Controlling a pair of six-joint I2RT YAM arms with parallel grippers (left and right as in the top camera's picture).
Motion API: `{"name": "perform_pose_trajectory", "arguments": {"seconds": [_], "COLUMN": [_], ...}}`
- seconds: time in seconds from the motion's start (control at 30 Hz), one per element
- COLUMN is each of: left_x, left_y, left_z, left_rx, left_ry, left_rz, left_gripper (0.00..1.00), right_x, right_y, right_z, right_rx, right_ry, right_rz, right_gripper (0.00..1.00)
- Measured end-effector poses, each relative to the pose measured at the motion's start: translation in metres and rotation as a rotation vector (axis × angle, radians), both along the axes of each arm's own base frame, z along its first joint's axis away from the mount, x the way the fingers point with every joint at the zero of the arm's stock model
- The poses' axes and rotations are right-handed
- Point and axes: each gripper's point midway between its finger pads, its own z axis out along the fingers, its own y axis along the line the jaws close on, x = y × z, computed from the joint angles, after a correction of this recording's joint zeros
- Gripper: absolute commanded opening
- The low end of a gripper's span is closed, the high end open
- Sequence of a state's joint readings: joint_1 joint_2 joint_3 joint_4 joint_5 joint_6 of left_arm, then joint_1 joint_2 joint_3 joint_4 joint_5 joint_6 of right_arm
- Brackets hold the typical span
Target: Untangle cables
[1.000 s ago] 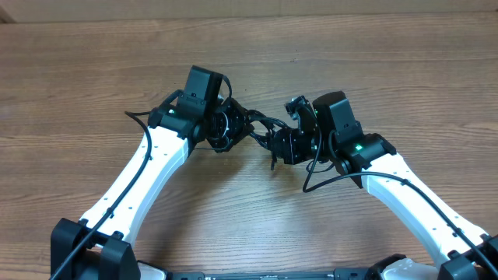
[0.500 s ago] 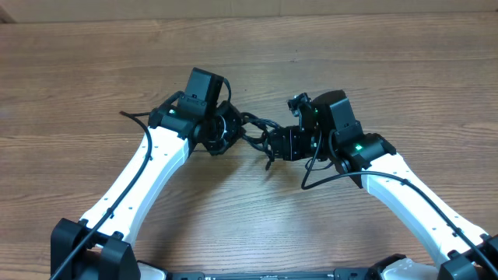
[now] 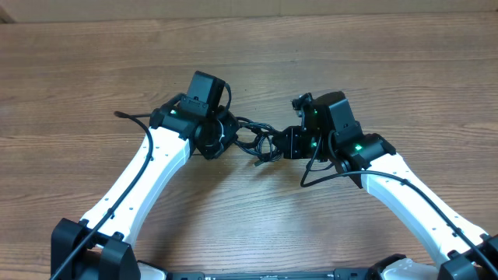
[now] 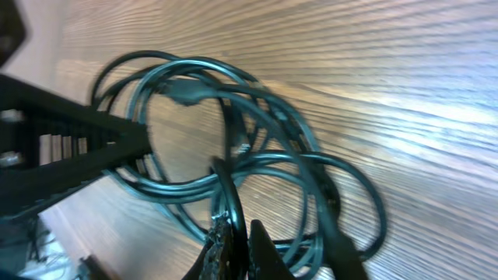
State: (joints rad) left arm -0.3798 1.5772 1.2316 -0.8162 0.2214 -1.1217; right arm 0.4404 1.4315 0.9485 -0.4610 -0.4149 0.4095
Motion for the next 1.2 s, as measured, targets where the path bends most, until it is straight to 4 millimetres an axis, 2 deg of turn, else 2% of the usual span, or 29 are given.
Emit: {"name": "perform_pose_trajectory", "arguments": {"seconds": [0.3, 0.47, 0.63, 0.83, 0.97, 1.07, 1.2], "left_x": [0.001, 0.003, 0.004, 0.005, 0.006, 0.006, 0.006], "left_y": [0.001, 0.010, 0.012, 0.013, 0.012, 0.011, 0.010], "left_z": [0.000, -0.002, -0.003, -0.003, -0.002, -0.002, -0.001], "left_rx": [0.017, 0.060, 0.073, 0.076, 0.074, 0.069, 0.062], "left_ry": [-0.015, -0.024, -0.031, -0.033, -0.038, -0.040, -0.041], "left_rz": [-0.027, -0.008, -0.010, -0.012, -0.013, -0.014, -0.017], "left_gripper": [0.04, 0.04, 0.04, 0.04, 0.04, 0.04, 0.04], "right_x": [0.000, -0.003, 0.000, 0.003, 0.007, 0.005, -0.002], "right_y": [-0.011, -0.034, -0.042, -0.041, -0.027, -0.012, -0.001], "right_z": [-0.009, -0.025, -0.028, -0.026, -0.016, -0.007, -0.002], "right_rx": [-0.053, -0.165, -0.205, -0.199, -0.129, -0.064, -0.020], "right_ry": [0.031, 0.073, 0.066, 0.055, 0.025, -0.004, -0.017], "right_rz": [-0.058, -0.139, -0.177, -0.183, -0.138, -0.053, 0.035], "right_gripper": [0.04, 0.04, 0.04, 0.04, 0.04, 0.24, 0.36]}}
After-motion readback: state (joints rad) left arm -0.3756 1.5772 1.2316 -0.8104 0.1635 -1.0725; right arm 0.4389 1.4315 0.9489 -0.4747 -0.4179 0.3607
